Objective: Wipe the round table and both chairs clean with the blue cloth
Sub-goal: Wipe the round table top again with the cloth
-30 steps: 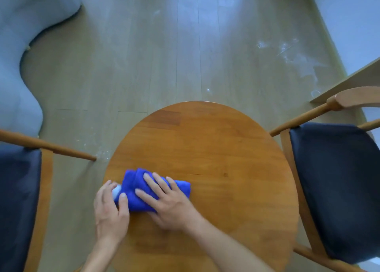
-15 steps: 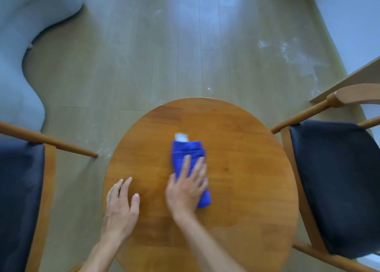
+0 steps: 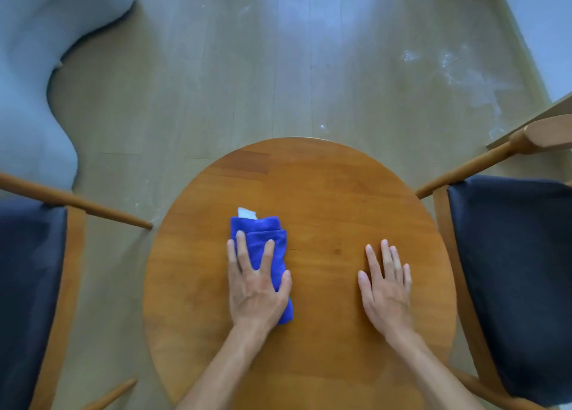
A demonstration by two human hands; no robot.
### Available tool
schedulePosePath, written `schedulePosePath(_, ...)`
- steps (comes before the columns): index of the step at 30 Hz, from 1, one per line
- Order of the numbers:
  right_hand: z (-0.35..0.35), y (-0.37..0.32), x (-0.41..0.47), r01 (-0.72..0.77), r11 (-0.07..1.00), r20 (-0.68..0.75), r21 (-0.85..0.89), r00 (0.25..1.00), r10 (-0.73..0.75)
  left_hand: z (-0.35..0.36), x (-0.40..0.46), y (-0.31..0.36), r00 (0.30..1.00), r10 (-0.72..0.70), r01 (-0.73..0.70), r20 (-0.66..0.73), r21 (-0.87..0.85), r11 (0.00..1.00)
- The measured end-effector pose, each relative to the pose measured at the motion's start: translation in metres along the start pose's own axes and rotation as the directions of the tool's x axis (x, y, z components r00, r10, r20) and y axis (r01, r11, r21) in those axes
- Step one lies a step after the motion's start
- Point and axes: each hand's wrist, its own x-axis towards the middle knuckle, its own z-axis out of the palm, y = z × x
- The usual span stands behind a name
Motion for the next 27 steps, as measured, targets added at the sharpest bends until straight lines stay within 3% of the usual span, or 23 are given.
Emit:
schedulePosePath(2,0.005,0.000,0.002,-0.026,0.995,-0.054,0.101,0.998,0.032,0.021,-0.021,0.041,0.967,0.247,-0.249,0.064,0.029,0.968)
schedulePosePath(4,0.007,0.005,0.002,-0.020,0.988,-0.105,0.151,0.994,0.036,0.035,-0.040,0.076,0.903,0.392,-0.403,0.174,0.028,0.915)
schedulePosePath(6,0.008,0.016,0.000,0.055,0.994,-0.140,0.100,0.989,-0.040,0.036,-0.042,0.083,0.878,0.429,-0.438,0.212,-0.007,0.899)
schedulePosePath(8,0.010,0.025,-0.002,0.106,0.993,-0.163,0.057,0.982,-0.096,0.020,-0.027,0.049,0.888,0.444,-0.447,0.122,-0.001,0.894)
schedulePosePath(9,0.010,0.025,-0.003,0.110,0.992,-0.166,0.054,0.981,-0.100,0.004,-0.018,0.021,0.914,0.397,-0.402,0.085,0.037,0.915)
schedulePosePath(11,0.008,0.019,-0.004,0.095,0.994,-0.165,0.050,0.983,-0.085,-0.026,0.001,-0.048,0.986,0.164,-0.162,-0.037,0.056,0.985)
schedulePosePath(14,0.007,0.014,-0.007,0.084,0.996,-0.164,0.015,0.983,-0.081,-0.068,0.004,-0.137,0.964,-0.218,0.226,-0.152,0.038,0.973)
schedulePosePath(17,0.004,0.014,-0.006,0.087,0.996,-0.140,-0.012,0.986,-0.088,-0.068,-0.023,-0.145,0.937,-0.281,0.295,-0.206,0.040,0.955)
schedulePosePath(19,0.004,0.013,-0.007,0.085,0.996,-0.139,-0.033,0.986,-0.089,-0.050,-0.051,-0.112,0.959,-0.181,0.202,-0.219,0.080,0.976)
schedulePosePath(22,0.005,0.016,-0.006,0.088,0.995,-0.136,-0.043,0.986,-0.093,-0.013,-0.094,-0.037,0.990,0.097,-0.093,-0.102,0.038,0.995)
schedulePosePath(25,0.005,0.018,-0.006,0.092,0.995,-0.143,-0.038,0.985,-0.097,0.021,-0.115,0.034,0.897,0.435,-0.433,0.074,-0.040,0.900)
schedulePosePath(27,0.004,0.018,-0.006,0.116,0.992,-0.153,-0.059,0.980,-0.124,0.025,-0.102,0.047,0.815,0.563,-0.561,0.136,-0.057,0.826)
